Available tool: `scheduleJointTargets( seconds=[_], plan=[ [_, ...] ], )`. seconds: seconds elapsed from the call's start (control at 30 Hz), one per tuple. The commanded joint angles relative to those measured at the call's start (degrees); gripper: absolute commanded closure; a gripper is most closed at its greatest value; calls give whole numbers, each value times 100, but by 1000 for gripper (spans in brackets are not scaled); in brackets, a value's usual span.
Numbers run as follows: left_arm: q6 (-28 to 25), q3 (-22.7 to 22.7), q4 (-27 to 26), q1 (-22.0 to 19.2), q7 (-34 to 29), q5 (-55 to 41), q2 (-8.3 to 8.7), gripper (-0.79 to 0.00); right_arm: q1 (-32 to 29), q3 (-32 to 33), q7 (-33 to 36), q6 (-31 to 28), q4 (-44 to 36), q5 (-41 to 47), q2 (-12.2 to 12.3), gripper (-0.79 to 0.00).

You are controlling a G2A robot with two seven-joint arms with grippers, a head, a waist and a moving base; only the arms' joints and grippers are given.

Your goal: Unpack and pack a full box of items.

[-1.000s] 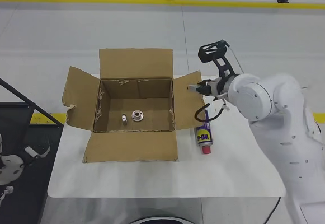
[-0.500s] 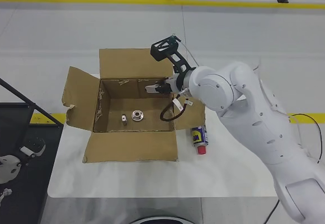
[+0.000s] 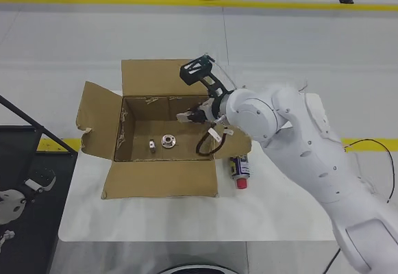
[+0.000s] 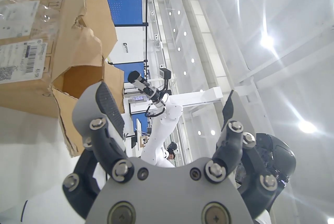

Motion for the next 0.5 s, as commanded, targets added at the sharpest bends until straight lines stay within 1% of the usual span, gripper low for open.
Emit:
scheduleJointTargets(
  seconds=[0.0,0.13,0.27,0.47],
  plan=[
    [89,48,-4,-69,82,76,-2,-785,153,-270,-68,-130,296,75,-123,-785],
    [181,78,22,-122,208,149,-19,-785,490,-879,-322,-360,1028,314,-484,-785],
    [202,69,12,-97,312,228,-45,-785,746,-1380,-636,-630,1860,629,-905,-785],
    [162,79,-95,-2,309,527,-82,-785,1030,-1871,-977,-985,3088,974,-1543,-785]
  ],
)
